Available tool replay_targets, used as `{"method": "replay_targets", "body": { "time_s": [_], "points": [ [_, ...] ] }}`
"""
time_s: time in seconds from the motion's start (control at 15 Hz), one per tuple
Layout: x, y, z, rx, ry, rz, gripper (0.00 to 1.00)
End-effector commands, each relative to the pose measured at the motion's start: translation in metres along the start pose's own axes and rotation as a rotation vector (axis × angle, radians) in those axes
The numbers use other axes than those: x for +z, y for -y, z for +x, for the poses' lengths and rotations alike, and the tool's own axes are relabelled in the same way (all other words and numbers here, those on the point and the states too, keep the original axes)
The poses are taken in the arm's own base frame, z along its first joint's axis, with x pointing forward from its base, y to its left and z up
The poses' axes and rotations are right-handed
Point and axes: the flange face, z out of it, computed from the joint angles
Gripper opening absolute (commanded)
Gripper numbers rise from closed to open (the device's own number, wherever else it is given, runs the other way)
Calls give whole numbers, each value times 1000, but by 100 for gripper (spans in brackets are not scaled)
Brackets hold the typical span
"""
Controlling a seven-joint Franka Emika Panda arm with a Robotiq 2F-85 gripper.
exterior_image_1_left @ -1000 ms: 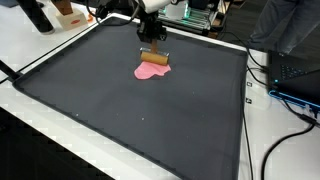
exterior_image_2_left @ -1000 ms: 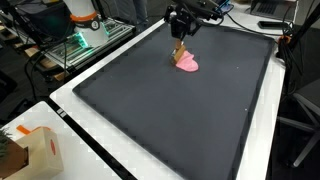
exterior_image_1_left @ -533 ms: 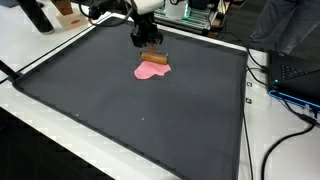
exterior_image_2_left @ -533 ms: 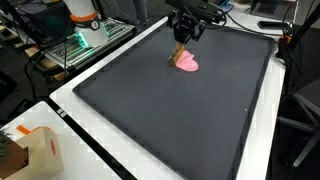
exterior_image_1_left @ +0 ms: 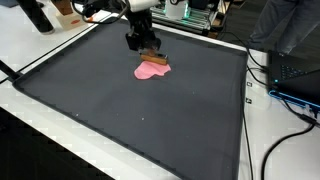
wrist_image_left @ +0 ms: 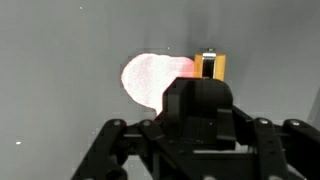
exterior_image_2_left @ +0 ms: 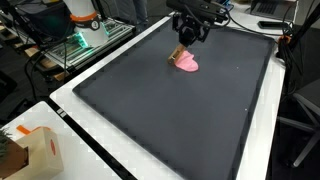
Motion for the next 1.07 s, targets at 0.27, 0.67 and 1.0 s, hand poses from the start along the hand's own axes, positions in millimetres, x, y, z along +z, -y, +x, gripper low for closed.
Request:
{"method": "replay_targets", "body": {
  "time_s": [0.27, 0.67, 1.0],
  "points": [
    [6, 3, 1, -18, 13, 14, 25],
    [9, 5, 1, -25, 12, 22, 62],
    [13, 7, 2, -37, 16, 28, 24]
  ]
}}
